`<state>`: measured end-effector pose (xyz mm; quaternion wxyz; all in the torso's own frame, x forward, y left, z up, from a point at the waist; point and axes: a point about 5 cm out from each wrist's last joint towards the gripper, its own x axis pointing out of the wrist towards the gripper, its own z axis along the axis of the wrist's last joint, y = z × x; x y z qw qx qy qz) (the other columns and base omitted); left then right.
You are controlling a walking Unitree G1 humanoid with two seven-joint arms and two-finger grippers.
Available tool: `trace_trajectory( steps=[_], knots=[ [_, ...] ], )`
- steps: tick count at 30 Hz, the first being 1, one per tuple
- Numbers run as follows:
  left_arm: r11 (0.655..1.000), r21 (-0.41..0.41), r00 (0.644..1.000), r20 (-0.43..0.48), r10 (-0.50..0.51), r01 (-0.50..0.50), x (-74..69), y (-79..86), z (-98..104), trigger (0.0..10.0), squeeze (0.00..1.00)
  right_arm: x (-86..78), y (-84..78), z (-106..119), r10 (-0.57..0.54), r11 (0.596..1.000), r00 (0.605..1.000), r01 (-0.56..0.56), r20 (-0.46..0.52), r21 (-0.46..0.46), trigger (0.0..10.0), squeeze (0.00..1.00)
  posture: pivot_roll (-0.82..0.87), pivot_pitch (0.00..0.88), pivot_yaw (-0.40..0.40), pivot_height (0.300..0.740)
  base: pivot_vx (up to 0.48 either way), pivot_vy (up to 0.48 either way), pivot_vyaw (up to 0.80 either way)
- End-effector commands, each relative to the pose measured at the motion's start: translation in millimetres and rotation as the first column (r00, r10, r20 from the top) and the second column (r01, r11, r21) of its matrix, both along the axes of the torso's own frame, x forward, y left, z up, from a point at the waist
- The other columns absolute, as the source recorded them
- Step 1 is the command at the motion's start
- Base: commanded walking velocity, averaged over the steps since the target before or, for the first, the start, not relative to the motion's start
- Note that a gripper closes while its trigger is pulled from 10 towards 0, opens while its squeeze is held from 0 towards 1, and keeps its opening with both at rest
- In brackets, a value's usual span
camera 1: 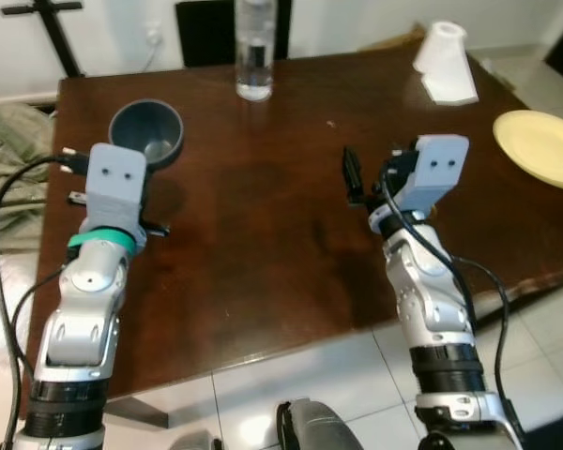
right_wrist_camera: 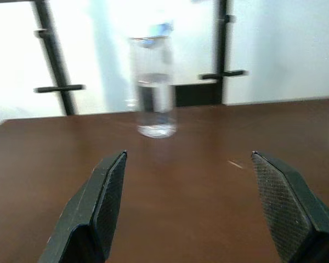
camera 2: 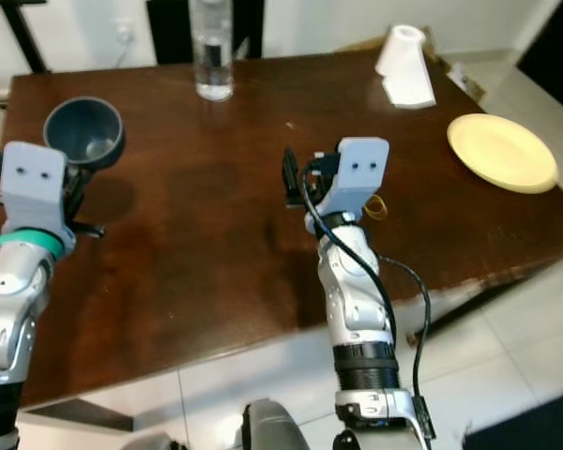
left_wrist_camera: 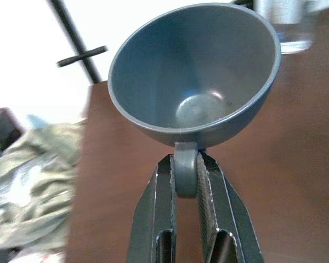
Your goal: Setting the table
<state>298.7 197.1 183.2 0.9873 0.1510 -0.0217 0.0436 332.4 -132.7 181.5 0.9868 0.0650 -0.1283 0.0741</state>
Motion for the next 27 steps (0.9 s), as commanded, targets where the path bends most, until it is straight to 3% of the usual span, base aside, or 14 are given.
trace_trajectory(
  steps=[1, 8, 17, 27],
  knots=[
    [1.0, 0.005, 1.0, -0.007, 0.011, -0.011, -1.0, 3.2, -2.0, 10.0, 0.0, -0.9, 2.5, -3.2, 0.008, 1.0, 1.0, -0.008, -0.011, 0.01, 10.0, 0.0, -0.06, 0.0, -0.006, 0.74, 0.48, 0.0, 0.0],
    [1.0, -0.001, 1.0, -0.02, -0.021, 0.021, -0.8, -1.3, -3.3, 10.0, 0.0, -1.0, 2.0, -3.2, 0.008, 1.0, 1.0, -0.008, -0.011, 0.009, 10.0, 0.0, -0.06, 0.0, -0.006, 0.74, 0.087, 0.0, 0.0],
    [0.987, -0.033, 0.986, -0.046, -0.158, 0.157, -4.5, -17.2, -6.1, 10.0, 0.0, -1.1, 0.5, -3.6, 0.001, 1.0, 1.0, -0.001, -0.012, 0.008, 10.0, 0.0, -0.06, 0.0, -0.006, 0.74, 0.0, 0.0, 0.0],
    [0.98, -0.033, 0.978, -0.064, -0.199, 0.197, -4.6, -19.2, -6.6, 10.0, 0.0, -1.6, 0.7, -3.8, -0.002, 1.0, 1.0, 0.002, -0.014, 0.006, 10.0, 0.0, -0.06, 0.0, -0.006, 0.74, 0.0, 0.0, 0.0]
  ],
)
